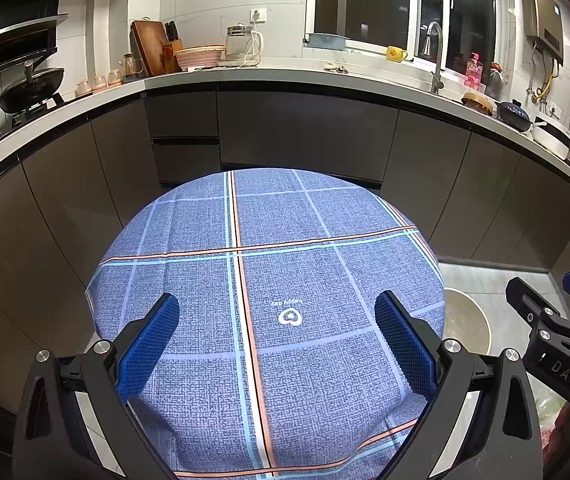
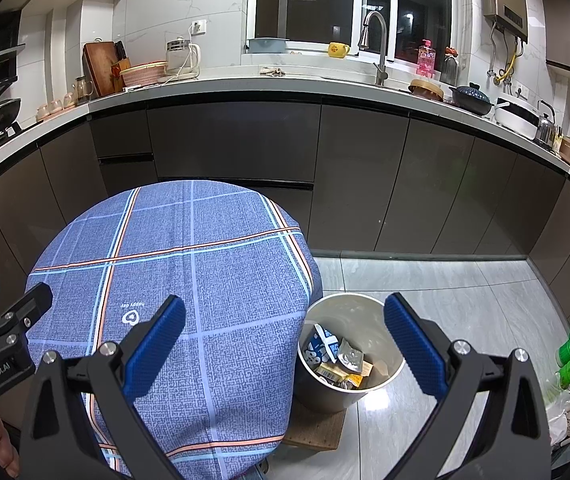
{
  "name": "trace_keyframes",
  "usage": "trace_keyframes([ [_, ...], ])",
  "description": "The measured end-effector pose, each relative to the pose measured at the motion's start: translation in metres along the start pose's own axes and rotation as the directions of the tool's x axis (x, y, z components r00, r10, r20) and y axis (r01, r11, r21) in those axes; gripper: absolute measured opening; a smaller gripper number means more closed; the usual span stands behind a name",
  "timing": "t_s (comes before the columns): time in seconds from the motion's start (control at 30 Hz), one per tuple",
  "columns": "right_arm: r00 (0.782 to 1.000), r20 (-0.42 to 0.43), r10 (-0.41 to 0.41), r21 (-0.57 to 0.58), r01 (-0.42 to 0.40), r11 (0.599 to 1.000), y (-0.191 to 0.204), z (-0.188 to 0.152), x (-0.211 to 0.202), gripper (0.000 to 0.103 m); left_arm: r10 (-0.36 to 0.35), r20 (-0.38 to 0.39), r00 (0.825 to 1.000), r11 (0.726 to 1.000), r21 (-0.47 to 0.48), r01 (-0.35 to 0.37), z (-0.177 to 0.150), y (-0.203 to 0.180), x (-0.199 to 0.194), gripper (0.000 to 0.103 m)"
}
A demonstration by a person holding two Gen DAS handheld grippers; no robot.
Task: Collect trash
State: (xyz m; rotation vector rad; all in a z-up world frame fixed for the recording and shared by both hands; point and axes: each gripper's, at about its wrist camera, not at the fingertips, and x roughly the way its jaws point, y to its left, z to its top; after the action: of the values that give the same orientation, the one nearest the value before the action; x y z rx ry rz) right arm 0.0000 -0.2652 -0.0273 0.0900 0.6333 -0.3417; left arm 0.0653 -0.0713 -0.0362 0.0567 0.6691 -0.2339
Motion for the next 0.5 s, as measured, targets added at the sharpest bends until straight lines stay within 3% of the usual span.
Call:
trace_keyframes([
  [0.5,1.000,-0.001,0.000,0.000,0.000,1.000,-0.0001,0.0009,-0.0002,0.100,-0.002,-0.002,1.000,1.000,-0.001,0.002,0.0001,-0.0007,0.0001,0.095],
])
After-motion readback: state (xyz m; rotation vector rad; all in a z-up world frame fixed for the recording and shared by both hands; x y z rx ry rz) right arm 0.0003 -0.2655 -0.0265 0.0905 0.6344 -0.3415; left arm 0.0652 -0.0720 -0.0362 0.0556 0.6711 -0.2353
